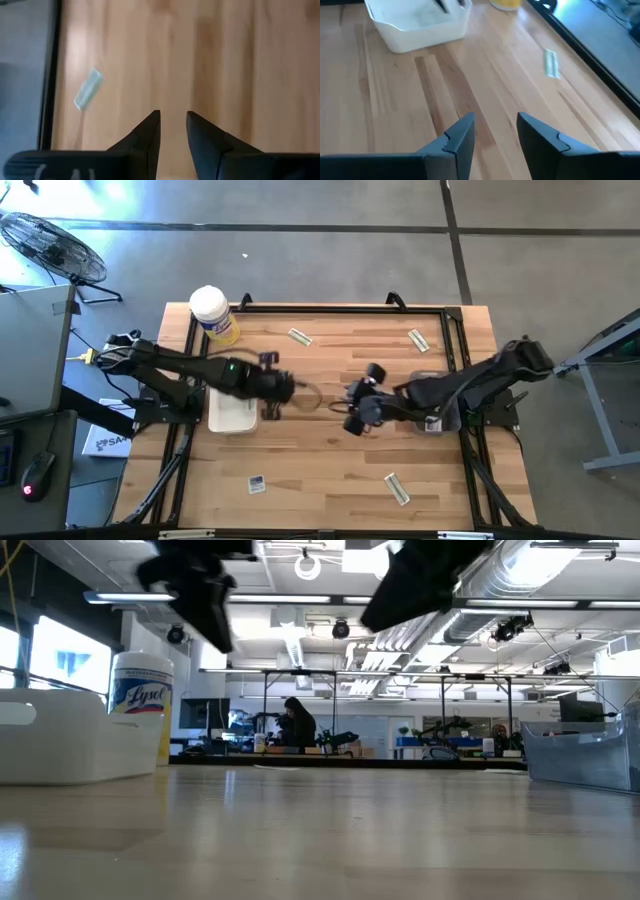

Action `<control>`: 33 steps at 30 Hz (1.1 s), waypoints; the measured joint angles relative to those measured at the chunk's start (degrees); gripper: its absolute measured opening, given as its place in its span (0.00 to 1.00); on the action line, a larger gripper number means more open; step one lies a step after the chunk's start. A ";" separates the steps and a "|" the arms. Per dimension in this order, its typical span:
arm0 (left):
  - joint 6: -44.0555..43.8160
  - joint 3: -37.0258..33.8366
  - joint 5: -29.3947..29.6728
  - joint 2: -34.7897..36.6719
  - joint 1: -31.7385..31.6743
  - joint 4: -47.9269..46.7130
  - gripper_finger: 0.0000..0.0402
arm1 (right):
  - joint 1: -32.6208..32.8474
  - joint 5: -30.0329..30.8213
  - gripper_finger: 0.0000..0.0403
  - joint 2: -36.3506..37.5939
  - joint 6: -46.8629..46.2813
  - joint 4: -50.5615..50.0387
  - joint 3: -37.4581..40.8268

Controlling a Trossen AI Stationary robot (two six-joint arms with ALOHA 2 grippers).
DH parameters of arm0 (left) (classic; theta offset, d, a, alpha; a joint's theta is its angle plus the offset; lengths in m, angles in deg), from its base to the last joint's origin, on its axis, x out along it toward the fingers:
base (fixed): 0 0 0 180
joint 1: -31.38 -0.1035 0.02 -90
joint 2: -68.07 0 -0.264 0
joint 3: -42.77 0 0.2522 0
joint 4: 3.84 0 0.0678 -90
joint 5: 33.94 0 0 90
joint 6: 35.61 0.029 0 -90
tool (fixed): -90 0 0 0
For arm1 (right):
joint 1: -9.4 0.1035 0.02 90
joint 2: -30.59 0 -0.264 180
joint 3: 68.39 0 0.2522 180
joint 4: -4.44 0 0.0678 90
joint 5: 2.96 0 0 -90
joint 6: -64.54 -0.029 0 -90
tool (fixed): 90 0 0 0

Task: Pick & Place First Aid Supplies
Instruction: Put the green bandage into the white bin

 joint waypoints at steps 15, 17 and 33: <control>4.62 -2.51 -15.25 -12.20 -26.87 32.39 0.22 | 9.23 -0.96 0.35 1.30 -13.01 16.08 17.32; 4.36 -2.44 -16.35 -15.58 -29.11 33.75 0.22 | 9.52 -0.67 0.35 1.32 -12.64 24.44 21.19; 3.35 -0.31 -21.05 -27.32 -35.50 37.88 0.22 | 9.38 -4.10 0.35 1.31 -10.55 40.65 28.98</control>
